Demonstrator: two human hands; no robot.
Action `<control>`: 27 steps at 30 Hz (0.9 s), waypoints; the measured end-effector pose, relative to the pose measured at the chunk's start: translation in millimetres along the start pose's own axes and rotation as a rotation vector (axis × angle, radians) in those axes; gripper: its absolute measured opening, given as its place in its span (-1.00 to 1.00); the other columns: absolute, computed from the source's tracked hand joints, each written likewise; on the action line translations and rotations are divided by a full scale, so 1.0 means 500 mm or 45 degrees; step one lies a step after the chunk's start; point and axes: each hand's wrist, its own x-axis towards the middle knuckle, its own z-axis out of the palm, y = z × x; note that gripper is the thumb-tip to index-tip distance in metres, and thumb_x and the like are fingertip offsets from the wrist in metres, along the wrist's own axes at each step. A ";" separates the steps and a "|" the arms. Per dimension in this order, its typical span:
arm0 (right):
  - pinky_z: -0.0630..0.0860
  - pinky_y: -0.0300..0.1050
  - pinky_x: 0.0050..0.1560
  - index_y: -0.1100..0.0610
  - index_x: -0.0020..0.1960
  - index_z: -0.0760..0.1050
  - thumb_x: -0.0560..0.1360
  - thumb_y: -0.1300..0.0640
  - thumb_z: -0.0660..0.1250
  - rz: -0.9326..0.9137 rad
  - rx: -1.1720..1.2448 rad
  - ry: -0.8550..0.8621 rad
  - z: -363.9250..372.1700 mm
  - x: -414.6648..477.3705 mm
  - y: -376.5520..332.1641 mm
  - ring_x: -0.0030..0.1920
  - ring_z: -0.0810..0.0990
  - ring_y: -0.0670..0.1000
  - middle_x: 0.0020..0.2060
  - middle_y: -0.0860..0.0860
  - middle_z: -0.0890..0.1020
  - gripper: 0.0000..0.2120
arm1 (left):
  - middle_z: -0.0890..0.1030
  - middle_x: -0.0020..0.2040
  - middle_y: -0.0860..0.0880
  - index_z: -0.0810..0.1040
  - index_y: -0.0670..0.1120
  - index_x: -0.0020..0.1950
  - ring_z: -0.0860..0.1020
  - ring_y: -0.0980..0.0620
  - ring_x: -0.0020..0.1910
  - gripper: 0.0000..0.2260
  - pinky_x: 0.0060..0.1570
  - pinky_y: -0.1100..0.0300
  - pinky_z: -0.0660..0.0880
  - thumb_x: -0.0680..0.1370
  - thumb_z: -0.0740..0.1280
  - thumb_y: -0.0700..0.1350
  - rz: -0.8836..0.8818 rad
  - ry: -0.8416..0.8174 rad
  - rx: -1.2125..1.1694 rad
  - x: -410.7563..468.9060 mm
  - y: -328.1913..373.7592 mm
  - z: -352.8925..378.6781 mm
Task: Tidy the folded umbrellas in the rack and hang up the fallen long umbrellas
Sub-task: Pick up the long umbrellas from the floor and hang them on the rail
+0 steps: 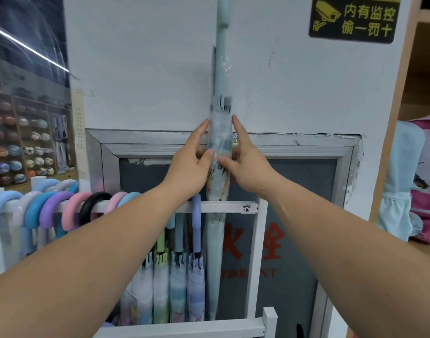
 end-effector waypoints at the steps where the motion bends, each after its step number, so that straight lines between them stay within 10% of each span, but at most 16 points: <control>1: 0.53 -0.12 -0.13 -0.36 0.56 -0.18 0.58 0.10 0.37 0.008 0.000 -0.021 0.004 -0.008 0.007 -0.25 0.58 -0.07 -0.20 -0.11 0.62 -0.12 | 0.69 -0.07 0.10 0.18 0.37 0.53 0.65 0.10 -0.10 -0.47 -0.07 0.28 0.54 0.67 0.24 -0.08 -0.009 0.016 -0.022 0.006 0.000 -0.002; 6: 0.56 -0.06 -0.15 -0.32 0.58 -0.10 0.60 0.10 0.33 0.073 -0.077 -0.073 0.011 -0.037 0.022 -0.21 0.60 0.12 -0.20 0.17 0.62 -0.20 | 0.69 -0.05 0.01 0.19 0.33 0.54 0.65 0.07 -0.05 -0.45 -0.02 0.23 0.53 0.65 0.29 -0.08 -0.053 0.039 -0.087 0.015 -0.001 -0.002; 13: 0.46 -0.14 0.11 -0.15 0.59 0.12 0.61 -0.01 0.33 0.031 -0.017 0.120 -0.008 -0.001 0.004 0.04 0.54 -0.05 0.01 -0.13 0.52 -0.37 | 0.58 -0.20 -0.18 0.12 0.34 0.55 0.57 -0.05 -0.24 -0.34 -0.11 0.05 0.57 0.61 0.35 -0.13 -0.070 -0.105 -0.016 -0.002 -0.027 0.019; 17: 0.44 -0.13 0.00 -0.12 0.52 0.28 0.60 0.06 0.35 0.034 -0.015 0.177 -0.004 0.005 0.018 -0.10 0.46 -0.06 -0.18 -0.22 0.42 -0.46 | 0.62 -0.12 -0.21 0.14 0.33 0.55 0.60 -0.08 -0.18 -0.34 -0.18 0.26 0.53 0.60 0.36 -0.13 -0.100 -0.127 0.055 -0.016 -0.025 0.022; 27: 0.56 -0.03 -0.08 -0.13 0.41 0.41 0.56 0.10 0.39 0.068 -0.075 -0.014 0.009 -0.023 0.051 -0.19 0.53 -0.01 -0.22 0.03 0.55 -0.54 | 0.70 -0.10 -0.08 0.34 0.30 0.43 0.67 -0.03 -0.09 -0.43 0.04 0.00 0.60 0.56 0.41 -0.19 -0.170 -0.085 -0.022 -0.004 -0.032 0.016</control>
